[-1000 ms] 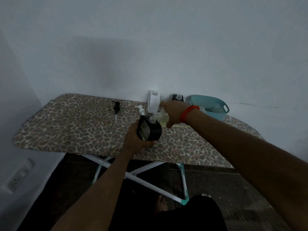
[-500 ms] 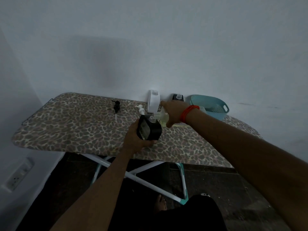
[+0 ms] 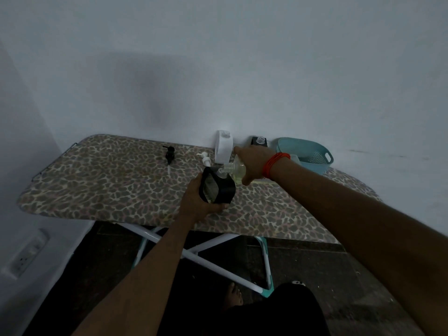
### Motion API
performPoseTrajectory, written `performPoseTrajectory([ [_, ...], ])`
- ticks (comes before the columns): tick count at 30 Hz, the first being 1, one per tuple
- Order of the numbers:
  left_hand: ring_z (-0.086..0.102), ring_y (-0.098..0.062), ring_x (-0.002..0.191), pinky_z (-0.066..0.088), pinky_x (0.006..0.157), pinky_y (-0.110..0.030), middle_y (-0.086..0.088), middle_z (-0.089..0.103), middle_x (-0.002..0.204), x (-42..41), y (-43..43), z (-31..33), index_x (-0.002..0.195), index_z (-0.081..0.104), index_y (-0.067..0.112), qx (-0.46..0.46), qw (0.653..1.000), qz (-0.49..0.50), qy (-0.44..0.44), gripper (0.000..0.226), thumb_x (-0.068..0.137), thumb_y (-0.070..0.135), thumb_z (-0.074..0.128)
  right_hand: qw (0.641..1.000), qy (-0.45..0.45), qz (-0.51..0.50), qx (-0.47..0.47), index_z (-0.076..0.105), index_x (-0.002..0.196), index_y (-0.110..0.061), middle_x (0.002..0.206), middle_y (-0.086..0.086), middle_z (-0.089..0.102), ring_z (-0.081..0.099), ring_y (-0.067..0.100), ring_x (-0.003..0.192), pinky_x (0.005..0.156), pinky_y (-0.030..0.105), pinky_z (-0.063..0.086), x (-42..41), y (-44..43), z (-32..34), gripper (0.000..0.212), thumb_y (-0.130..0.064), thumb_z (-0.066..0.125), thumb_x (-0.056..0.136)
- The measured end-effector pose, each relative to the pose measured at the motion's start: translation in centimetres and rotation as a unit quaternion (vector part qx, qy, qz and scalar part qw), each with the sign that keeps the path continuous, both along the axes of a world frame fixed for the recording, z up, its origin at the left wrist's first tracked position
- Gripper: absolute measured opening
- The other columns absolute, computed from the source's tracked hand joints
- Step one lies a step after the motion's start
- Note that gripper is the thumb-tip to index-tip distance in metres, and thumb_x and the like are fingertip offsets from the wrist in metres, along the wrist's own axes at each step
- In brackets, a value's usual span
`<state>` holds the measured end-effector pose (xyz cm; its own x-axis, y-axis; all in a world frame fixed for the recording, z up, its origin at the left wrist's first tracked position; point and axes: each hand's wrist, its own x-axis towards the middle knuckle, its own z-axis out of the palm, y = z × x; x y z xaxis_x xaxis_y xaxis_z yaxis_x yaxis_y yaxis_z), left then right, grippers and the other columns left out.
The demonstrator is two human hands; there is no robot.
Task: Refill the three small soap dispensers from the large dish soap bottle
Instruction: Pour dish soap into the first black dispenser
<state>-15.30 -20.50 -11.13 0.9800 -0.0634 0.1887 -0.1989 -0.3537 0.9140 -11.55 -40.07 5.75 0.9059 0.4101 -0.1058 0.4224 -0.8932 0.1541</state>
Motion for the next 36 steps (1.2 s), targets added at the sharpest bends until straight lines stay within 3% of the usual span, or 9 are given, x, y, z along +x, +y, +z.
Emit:
performPoseTrajectory([
  [12,0.054,-0.02,0.132,0.049,0.107,-0.047,0.003,0.054,0.145,0.0,0.1,0.0,0.149,0.044,0.025,-0.017,1.0,-0.016,-0.009,0.104,0.061,0.025,0.1,0.997,0.021,-0.003,0.07,0.041,0.132,-0.013,0.113,0.01,0.064,0.061,0.026,0.099,0.07,0.033,0.046,0.6,-1.1,-1.3,0.091,-0.042,0.089,0.061],
  [15,0.054,0.003,0.119,0.05,0.098,-0.021,0.035,0.053,0.128,-0.2,0.2,0.3,0.136,0.04,0.048,-0.031,0.999,-0.024,-0.002,0.098,0.059,0.028,0.098,0.99,0.03,-0.021,0.133,0.045,0.124,-0.015,0.106,0.007,0.063,0.06,0.025,0.097,0.07,0.032,0.045,0.8,-1.8,-1.9,0.083,-0.042,0.09,0.059],
  [17,0.053,0.006,0.118,0.043,0.089,-0.002,0.04,0.05,0.124,-0.4,0.3,0.4,0.133,0.038,0.05,-0.027,0.999,-0.023,0.003,0.097,0.057,0.034,0.095,0.976,0.032,-0.044,0.212,0.047,0.111,-0.018,0.099,0.002,0.06,0.059,0.022,0.091,0.065,0.028,0.045,0.8,-2.6,-2.4,0.072,-0.041,0.091,0.059],
  [19,0.051,-0.005,0.126,0.042,0.091,-0.005,0.029,0.049,0.133,-0.4,0.3,0.4,0.139,0.037,0.043,-0.02,1.0,-0.018,0.004,0.102,0.057,0.032,0.096,0.947,0.025,-0.075,0.313,0.047,0.109,-0.02,0.1,-0.002,0.059,0.057,0.016,0.087,0.062,0.022,0.042,0.6,-3.7,-2.9,0.068,-0.039,0.091,0.061],
  [22,0.052,-0.019,0.134,0.049,0.106,-0.036,0.004,0.052,0.147,-0.2,0.3,0.3,0.149,0.042,0.026,-0.024,1.0,-0.013,0.006,0.105,0.061,0.024,0.099,0.887,-0.012,-0.123,0.444,0.052,0.11,-0.021,0.095,-0.013,0.061,0.058,0.0,0.081,0.061,0.009,0.041,-0.4,-5.8,-3.2,0.065,-0.037,0.092,0.062],
  [24,0.053,-0.02,0.134,0.048,0.108,-0.048,0.0,0.053,0.147,-0.2,0.2,0.3,0.15,0.043,0.023,-0.02,1.0,-0.011,0.005,0.105,0.061,0.024,0.099,0.841,-0.032,-0.145,0.52,0.055,0.104,-0.02,0.094,-0.007,0.066,0.064,0.006,0.081,0.066,0.017,0.049,-1.2,-7.6,-3.9,0.058,-0.034,0.093,0.063],
  [27,0.052,-0.022,0.136,0.047,0.11,-0.051,-0.003,0.051,0.15,-0.1,0.2,0.4,0.153,0.04,0.019,-0.013,1.0,0.0,0.014,0.111,0.06,0.026,0.1,0.757,-0.024,-0.167,0.632,0.056,0.11,-0.016,0.102,0.004,0.07,0.07,0.019,0.089,0.076,0.039,0.059,-2.6,-9.5,-5.7,0.056,-0.02,0.091,0.066],
  [30,0.05,-0.023,0.138,0.045,0.111,-0.051,-0.005,0.048,0.152,-0.3,0.1,0.4,0.154,0.037,0.017,-0.01,1.0,0.007,0.02,0.116,0.057,0.027,0.101,0.701,-0.017,-0.173,0.692,0.059,0.111,-0.02,0.101,0.002,0.072,0.072,0.019,0.09,0.078,0.041,0.058,-3.6,-10.4,-7.4,0.054,-0.016,0.089,0.066],
  [36,0.052,-0.021,0.134,0.047,0.11,-0.042,-0.003,0.052,0.149,-0.7,-0.2,0.9,0.152,0.039,0.02,-0.021,1.0,0.006,0.012,0.119,0.049,0.04,0.096,0.665,0.014,-0.188,0.722,0.056,0.122,-0.022,0.105,0.0,0.074,0.072,0.021,0.095,0.076,0.035,0.059,-4.2,-12.1,-8.4,0.072,-0.023,0.091,0.059],
])
